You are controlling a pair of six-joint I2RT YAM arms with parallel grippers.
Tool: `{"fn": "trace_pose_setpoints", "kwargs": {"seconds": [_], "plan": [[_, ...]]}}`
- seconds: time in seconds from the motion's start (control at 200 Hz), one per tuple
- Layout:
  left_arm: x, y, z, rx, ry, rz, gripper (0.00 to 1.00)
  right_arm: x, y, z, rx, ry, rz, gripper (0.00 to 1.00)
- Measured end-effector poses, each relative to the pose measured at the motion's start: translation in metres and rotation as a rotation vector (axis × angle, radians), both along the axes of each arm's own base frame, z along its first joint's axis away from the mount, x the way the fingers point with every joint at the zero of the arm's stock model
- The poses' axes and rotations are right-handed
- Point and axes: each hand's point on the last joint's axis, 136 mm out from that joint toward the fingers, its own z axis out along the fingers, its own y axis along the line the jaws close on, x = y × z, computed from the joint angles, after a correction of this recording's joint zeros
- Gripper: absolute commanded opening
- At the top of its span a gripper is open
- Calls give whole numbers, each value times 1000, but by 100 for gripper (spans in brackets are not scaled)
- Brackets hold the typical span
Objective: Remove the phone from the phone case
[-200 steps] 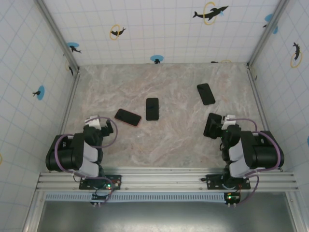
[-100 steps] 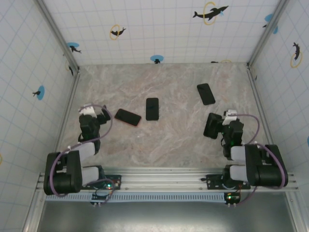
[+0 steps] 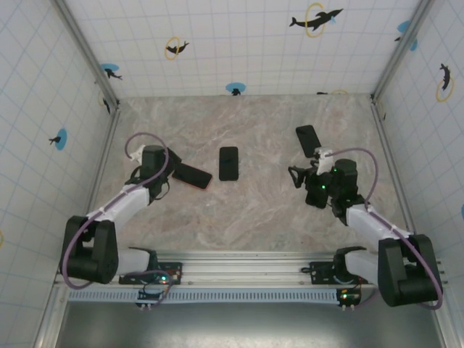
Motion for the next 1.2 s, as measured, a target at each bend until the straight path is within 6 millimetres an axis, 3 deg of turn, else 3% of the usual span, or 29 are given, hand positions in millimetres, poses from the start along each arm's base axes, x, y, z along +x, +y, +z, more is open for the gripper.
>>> {"fn": "trace_pose_setpoints", "kwargs": {"seconds": [0.21, 0.51, 0.736, 1.201], "plan": [[-4, -25, -26, -45, 154, 107, 98, -20, 58, -1, -16, 70, 198, 100], [9, -50, -48, -58, 281, 189, 98, -32, 101, -19, -48, 138, 318, 99], [11, -59, -59, -32, 365, 209, 98, -34, 106, -31, -63, 171, 331, 100], [1, -55, -77, 26, 472, 223, 95, -35, 106, -42, -63, 213, 323, 100]]}}
